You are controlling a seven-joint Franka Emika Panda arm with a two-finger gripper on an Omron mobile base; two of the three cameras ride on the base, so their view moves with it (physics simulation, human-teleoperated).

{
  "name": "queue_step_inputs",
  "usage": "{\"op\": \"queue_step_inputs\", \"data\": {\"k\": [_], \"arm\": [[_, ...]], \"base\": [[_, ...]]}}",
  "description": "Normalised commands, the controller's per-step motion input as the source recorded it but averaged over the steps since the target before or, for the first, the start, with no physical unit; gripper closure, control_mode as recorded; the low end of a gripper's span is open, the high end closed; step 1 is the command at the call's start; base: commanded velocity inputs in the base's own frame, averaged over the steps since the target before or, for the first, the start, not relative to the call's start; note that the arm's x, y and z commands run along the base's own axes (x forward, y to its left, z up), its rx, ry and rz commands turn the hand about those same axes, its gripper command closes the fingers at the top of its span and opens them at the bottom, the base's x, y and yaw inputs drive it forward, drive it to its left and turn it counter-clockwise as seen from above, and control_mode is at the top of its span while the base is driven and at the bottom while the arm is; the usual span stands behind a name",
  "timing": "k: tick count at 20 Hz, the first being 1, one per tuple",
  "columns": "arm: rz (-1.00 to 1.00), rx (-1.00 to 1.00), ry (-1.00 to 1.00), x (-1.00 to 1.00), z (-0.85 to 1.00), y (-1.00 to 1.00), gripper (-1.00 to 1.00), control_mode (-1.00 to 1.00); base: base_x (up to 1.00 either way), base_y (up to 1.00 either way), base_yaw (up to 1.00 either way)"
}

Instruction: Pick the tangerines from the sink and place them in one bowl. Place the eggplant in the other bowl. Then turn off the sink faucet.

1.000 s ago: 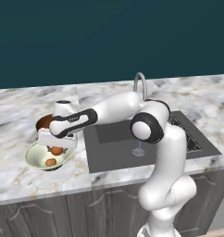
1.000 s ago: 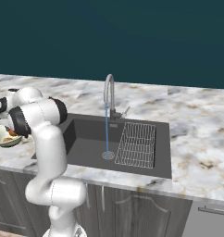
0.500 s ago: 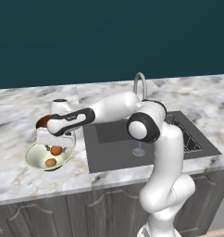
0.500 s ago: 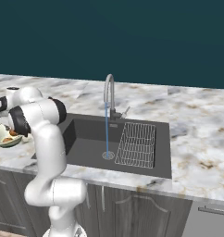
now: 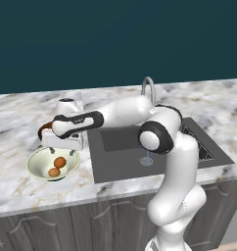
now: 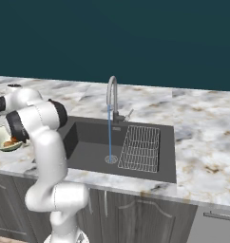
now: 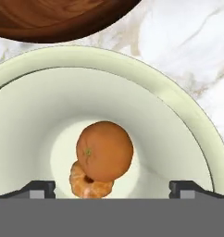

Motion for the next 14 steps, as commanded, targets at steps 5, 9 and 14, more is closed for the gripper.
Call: {"op": "queue_step_inputs", "data": {"k": [5,9,14], "arm": [[0.00,0.11,-0.20,-0.10,0.90,-0.63,-1.00,-1.00],[-0.03,0.05,-0.27,-0.13,0.45,-0.92,-1.00,-1.00],[-0.06,0.04,-0.27,-0.14,0.05,-1.00,-1.00,-1.00]], "base": [[0.00,0.00,0.00],[0.00,0.00,0.00],[0.00,0.00,0.00]]}}
